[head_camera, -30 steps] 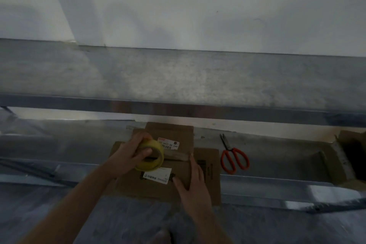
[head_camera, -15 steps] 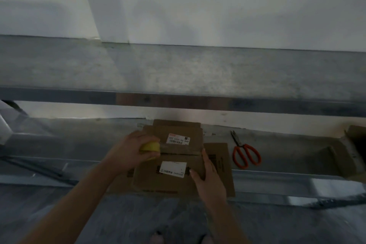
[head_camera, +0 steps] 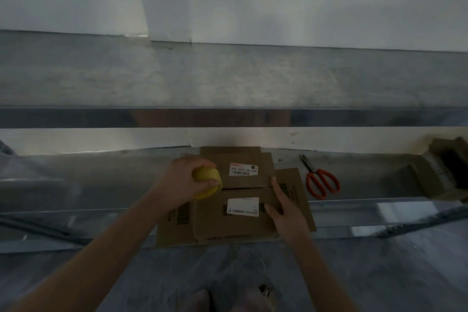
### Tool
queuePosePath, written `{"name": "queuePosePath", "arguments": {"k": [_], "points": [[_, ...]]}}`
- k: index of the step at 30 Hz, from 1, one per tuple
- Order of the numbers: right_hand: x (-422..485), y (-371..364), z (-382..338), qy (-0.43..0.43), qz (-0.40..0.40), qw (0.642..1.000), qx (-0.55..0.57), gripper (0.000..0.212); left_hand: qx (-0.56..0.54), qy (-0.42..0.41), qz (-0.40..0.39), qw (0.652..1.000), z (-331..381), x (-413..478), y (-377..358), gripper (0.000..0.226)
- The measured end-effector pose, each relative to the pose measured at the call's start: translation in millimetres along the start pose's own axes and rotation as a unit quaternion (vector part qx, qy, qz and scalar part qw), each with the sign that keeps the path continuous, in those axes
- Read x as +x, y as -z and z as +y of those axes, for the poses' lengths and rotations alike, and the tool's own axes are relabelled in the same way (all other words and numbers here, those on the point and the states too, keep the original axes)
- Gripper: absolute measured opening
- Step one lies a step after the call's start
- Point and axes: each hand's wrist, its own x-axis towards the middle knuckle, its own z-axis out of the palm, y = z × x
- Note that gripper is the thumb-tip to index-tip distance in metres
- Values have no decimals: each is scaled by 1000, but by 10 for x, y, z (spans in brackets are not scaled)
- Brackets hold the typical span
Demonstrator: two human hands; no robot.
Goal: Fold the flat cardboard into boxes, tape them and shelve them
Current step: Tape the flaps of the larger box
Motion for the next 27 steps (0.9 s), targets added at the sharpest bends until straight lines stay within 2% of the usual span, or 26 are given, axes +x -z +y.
{"name": "queuePosePath", "arguments": {"k": [3, 4, 7, 10, 14, 15, 17, 20, 25, 27], "points": [[44, 20, -14, -7, -8, 1000, 12, 69, 161, -141, 29, 976, -55, -100, 39, 40], [47, 17, -10, -5, -7, 1000, 15, 69, 152, -125, 14, 980, -87, -137, 78, 40], [49, 6, 1, -12, -9, 999, 43, 70, 45, -13, -27, 999, -161, -212, 177, 37], [41, 2, -10, -16, -12, 997, 74, 69, 10, -13, -26, 1000, -184, -246, 162, 34], [44, 28, -45, -16, -16, 996, 81, 68, 189, -92, 11, 978, -367, -325, 279, 32], [41, 31, -52, -18, -18, 996, 83, 67, 193, -67, 16, 979, -454, -336, 350, 30], [37, 41, -56, -18, -19, 997, 73, 67, 132, 0, -12, 991, -573, -393, 432, 32], [50, 53, -60, -14, -30, 997, 72, 68, 32, 10, -67, 997, -635, -442, 392, 52], [65, 80, -20, -18, -36, 993, 108, 68, -29, 66, -25, 997, -782, -468, 241, 37], [55, 100, 3, -17, -35, 991, 128, 69, -59, 107, -13, 992, -821, -507, 150, 41]]}}
